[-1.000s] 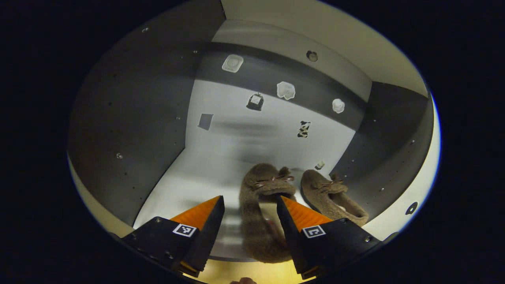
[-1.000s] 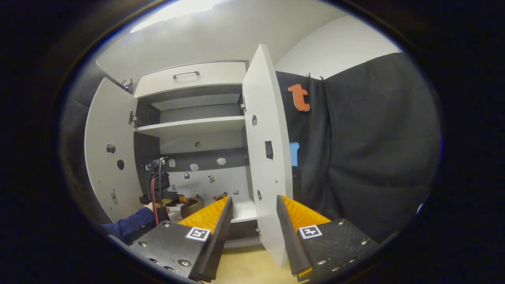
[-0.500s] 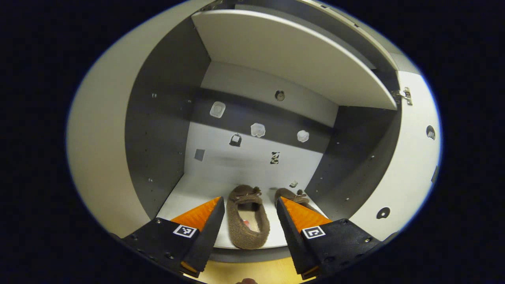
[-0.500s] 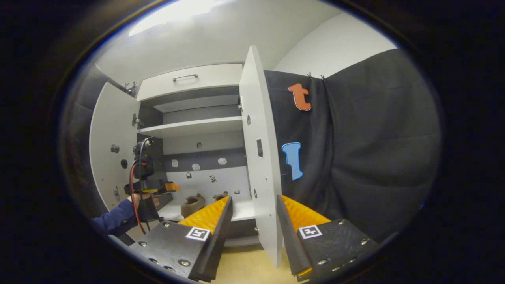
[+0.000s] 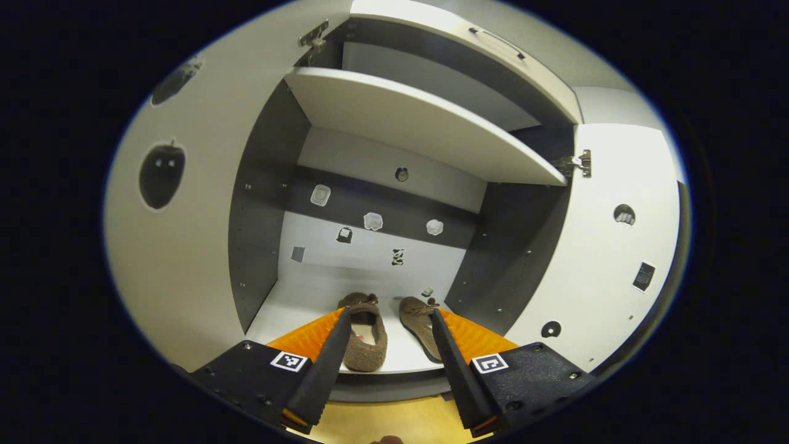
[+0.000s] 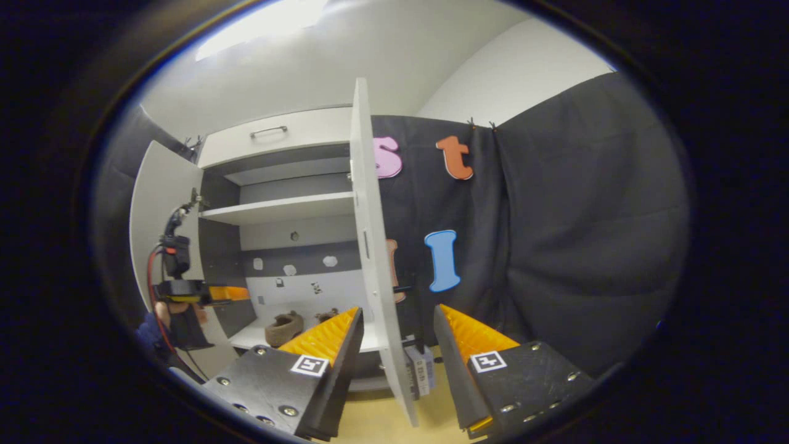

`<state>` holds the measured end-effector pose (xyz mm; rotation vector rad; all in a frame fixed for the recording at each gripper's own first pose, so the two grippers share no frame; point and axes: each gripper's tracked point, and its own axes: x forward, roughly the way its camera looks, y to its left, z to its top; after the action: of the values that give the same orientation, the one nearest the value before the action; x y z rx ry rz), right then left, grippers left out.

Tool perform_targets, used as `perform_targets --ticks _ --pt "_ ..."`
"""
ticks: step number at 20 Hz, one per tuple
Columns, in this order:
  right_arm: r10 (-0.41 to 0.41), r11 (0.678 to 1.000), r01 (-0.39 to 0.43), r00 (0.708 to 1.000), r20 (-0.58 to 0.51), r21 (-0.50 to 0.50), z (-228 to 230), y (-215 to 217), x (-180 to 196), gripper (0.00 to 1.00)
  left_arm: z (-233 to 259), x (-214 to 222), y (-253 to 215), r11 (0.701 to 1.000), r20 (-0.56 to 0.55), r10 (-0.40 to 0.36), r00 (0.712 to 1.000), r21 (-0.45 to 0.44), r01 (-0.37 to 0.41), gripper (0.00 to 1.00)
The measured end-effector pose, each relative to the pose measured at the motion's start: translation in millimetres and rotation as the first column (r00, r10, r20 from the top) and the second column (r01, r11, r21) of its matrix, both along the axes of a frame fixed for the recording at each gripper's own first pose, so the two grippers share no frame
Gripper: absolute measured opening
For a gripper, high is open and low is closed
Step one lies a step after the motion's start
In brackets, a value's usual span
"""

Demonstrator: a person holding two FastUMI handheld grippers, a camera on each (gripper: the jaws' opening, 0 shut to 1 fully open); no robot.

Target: Grab one shoe with the right hand and put it into the shoe cabinet, grab the other shoe with the left hand and put it into the shoe cabinet; then close the right door with the right hand and the left door with the left hand.

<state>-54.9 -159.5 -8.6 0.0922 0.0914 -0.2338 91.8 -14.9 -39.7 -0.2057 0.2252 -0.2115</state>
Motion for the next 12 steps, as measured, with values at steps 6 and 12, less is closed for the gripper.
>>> perform_targets --ticks 6,12 --pt "-0.072 0.997 0.072 0.997 -0.002 -0.033 -5.5 -51.4 25.8 0.98 36.4 -43.1 0.9 1.0 0.07 0.0 0.998 -0.011 0.001 0.82" --pt "-0.02 1.0 0.02 1.0 0.0 -0.001 -15.6 -43.4 51.6 0.98 62.6 -84.8 -4.8 0.996 0.098 -0.038 0.995 0.088 0.029 0.81"
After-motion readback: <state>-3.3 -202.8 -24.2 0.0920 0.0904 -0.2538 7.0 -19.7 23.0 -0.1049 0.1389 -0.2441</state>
